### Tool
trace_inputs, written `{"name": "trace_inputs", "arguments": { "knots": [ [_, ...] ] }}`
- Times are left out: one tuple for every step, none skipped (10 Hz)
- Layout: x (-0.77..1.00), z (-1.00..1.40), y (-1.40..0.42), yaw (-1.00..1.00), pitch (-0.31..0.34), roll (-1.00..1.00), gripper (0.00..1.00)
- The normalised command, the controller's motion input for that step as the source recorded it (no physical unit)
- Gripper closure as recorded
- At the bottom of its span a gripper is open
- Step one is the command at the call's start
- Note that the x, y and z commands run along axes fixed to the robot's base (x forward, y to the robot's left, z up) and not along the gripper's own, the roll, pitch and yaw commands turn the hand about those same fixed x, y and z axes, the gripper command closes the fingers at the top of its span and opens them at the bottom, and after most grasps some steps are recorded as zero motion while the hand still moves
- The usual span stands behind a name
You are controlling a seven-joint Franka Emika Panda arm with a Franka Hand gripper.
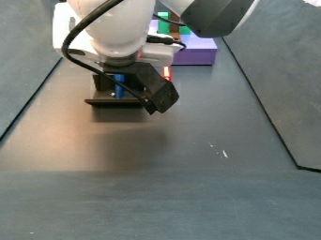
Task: Pick up the blue object. Move up. Place the blue object on the fixture. Regrasp the blue object. Move to above the board. Insert the blue object.
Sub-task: Regrasp the blue object.
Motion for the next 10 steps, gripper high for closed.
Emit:
{"name": "trace_inputs", "arguments": {
  "knots": [
    [0.00, 0.00, -0.02, 0.00, 0.000, 0.00, 0.00],
    [0.00, 0.00, -0.02, 0.00, 0.000, 0.00, 0.00],
    [-0.39, 0.00, -0.16, 0.00, -0.166, 0.19, 0.00],
    [0.39, 0.68, 0.00, 0.00, -0.197, 0.34, 0.00],
    [0.47, 0.85, 0.00, 0.00, -0.023, 0.76, 0.00],
    [0.58, 0.77, -0.05, 0.04, -0.014, 0.91, 0.00],
    [0.59, 0.55, -0.08, 0.08, 0.000, 1.00, 0.00],
    [0.54, 0.20, 0.00, 0.18, 0.026, 1.00, 0.00],
    [0.44, 0.06, 0.00, 0.19, 0.086, 1.00, 0.00],
    [0.39, 0.06, 0.00, 0.19, 0.129, 1.00, 0.00]
  ]
}}
